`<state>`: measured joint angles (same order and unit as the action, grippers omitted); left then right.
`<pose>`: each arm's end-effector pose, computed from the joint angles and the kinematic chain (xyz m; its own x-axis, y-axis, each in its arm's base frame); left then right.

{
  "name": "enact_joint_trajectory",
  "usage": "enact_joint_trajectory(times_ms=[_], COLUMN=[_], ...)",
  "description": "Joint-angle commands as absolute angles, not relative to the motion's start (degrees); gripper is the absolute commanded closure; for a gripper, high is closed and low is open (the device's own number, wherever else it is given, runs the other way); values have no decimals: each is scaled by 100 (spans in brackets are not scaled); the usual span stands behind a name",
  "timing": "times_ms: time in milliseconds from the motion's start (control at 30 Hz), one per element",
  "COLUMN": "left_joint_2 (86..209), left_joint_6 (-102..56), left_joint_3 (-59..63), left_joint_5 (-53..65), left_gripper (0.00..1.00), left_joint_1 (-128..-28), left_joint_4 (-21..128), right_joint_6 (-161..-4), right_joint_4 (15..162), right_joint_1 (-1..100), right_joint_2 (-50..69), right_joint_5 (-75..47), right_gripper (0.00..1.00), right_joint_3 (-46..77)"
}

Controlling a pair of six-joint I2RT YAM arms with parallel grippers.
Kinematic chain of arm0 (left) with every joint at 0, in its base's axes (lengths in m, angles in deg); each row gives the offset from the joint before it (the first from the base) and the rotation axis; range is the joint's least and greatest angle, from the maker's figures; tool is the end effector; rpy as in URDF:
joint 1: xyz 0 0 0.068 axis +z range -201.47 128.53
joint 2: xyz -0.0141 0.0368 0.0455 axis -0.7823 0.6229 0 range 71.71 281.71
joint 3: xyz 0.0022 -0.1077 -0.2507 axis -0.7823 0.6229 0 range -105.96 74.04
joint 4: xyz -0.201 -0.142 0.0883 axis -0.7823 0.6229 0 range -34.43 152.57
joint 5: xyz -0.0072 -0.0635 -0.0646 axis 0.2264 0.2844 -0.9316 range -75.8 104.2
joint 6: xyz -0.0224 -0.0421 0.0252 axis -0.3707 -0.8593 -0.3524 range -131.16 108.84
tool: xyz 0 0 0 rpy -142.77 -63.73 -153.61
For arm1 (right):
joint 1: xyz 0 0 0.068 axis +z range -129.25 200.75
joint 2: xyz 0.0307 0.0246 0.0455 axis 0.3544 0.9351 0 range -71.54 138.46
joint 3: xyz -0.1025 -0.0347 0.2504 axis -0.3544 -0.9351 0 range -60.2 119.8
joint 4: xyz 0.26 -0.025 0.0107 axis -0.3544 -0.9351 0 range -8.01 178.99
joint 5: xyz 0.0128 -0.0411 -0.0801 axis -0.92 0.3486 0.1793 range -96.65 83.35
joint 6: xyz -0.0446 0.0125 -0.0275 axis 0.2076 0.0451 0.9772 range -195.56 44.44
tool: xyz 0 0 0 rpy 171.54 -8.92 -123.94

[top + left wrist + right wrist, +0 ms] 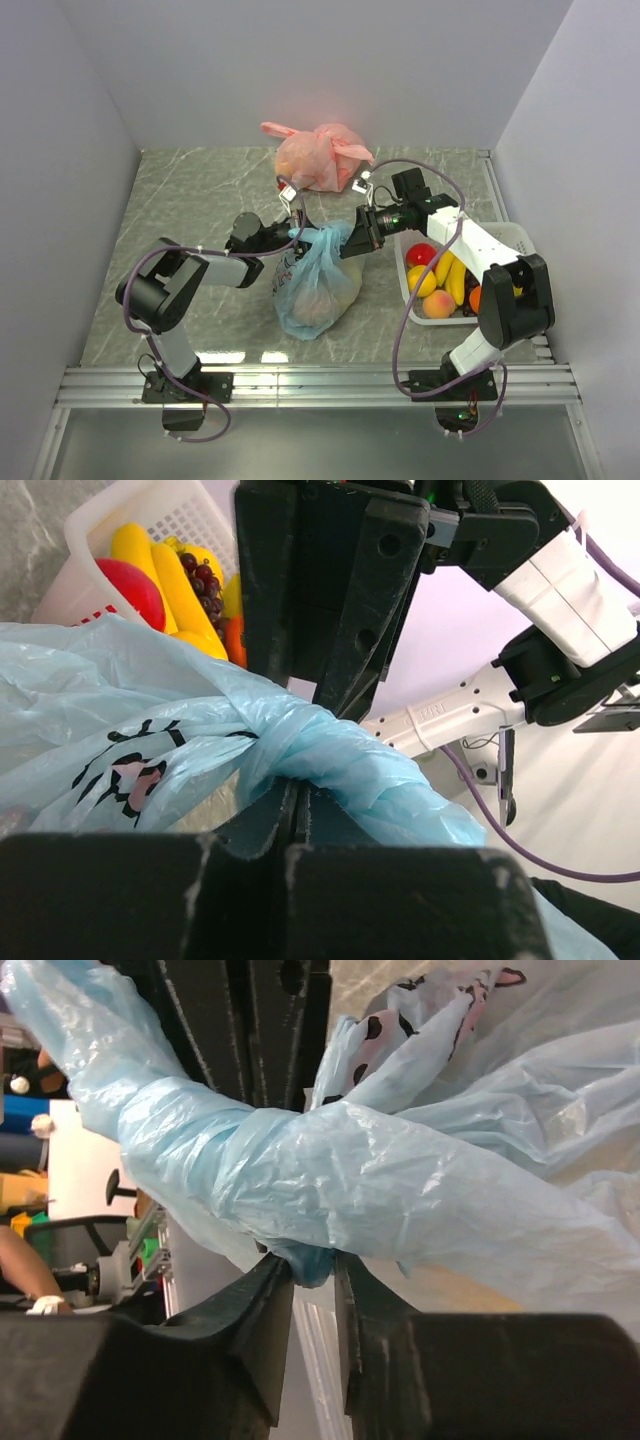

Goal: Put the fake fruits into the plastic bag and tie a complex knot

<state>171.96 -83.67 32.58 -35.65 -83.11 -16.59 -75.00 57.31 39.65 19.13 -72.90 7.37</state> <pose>0.2749 -0.2013 0.2172 -0.8673 -0.1880 -0.4609 0.4796 -0.0679 -0.8748 0.2950 0.1354 0.2644 -0.7668 -0.2667 -0.5839 -0.6373 0.2074 0.7422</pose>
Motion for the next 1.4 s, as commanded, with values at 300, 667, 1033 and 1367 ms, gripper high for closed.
enact_joint_trajectory(times_ms=[300, 667, 1033, 1367], left_joint_2=[16463, 14599, 14352, 14527], left_joint_6=[-7245, 389, 2937, 2417], left_joint_3=[3211, 1745, 364, 188], left_joint_5=[-3845, -4003, -3108, -1297], left_gripper=[66, 36, 22, 32], left_joint_1=[-7882, -6686, -7405, -8803], left_joint_4=[-230, 7758, 10040, 8932], right_joint_6=[-6002, -4910, -4892, -5086], right_joint_4=[4885, 3740, 3634, 3696], right_joint_1=[3921, 3903, 3983, 4070], right_joint_2=[1696, 1688, 1679, 1600], right_joint_5=[-7388, -6729, -6597, -6246], right_gripper=[100, 100, 100, 100], right_joint_3=[1107, 1389, 1503, 1530])
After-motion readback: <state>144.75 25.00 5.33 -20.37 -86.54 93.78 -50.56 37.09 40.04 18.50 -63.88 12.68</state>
